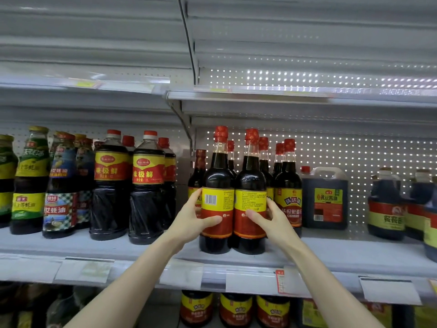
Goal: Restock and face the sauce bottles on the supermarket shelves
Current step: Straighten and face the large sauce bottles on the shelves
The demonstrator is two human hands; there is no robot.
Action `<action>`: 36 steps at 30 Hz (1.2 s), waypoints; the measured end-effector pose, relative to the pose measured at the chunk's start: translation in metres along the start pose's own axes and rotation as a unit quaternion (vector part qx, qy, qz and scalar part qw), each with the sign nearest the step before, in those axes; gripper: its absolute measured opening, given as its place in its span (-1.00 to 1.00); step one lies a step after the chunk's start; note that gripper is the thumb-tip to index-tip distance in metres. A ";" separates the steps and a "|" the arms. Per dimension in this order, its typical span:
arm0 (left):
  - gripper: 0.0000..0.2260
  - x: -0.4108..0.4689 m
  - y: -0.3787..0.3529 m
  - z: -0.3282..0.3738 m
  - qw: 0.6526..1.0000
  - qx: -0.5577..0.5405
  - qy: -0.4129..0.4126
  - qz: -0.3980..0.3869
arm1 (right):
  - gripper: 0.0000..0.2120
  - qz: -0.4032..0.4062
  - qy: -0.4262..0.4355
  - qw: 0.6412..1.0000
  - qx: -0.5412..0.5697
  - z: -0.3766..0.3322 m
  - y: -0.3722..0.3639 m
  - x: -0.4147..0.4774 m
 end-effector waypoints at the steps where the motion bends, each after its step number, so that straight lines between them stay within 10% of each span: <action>1: -0.37 0.003 -0.001 -0.001 1.000 0.021 0.004 0.011 | -0.52 0.001 0.001 1.000 0.000 0.000 0.001 0.000; 10: -0.24 0.022 -0.019 -0.001 0.960 0.257 0.035 0.105 | -0.57 -0.003 0.009 1.000 -0.006 0.000 0.015 -0.003; 17: -0.38 0.023 -0.013 -0.006 0.996 -0.018 0.075 -0.045 | -0.59 -0.005 0.022 1.000 0.002 0.002 0.016 -0.004; 30: -0.38 0.014 -0.018 0.003 0.986 0.129 0.030 0.102 | -0.36 0.041 0.048 0.998 -0.002 0.007 0.027 -0.006; 36: -0.37 0.018 -0.022 -0.001 0.994 0.010 0.079 -0.070 | -0.48 0.041 0.043 0.998 0.010 0.008 0.025 -0.006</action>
Point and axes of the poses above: each hand's wrist, its own x-axis towards the middle knuckle, its own y-axis out of the back of the hand, z = x × y, the point moved 6 cm from there along x, towards the middle knuckle, and after that the axes turned 7 degrees about x, right-handed, at the moved point
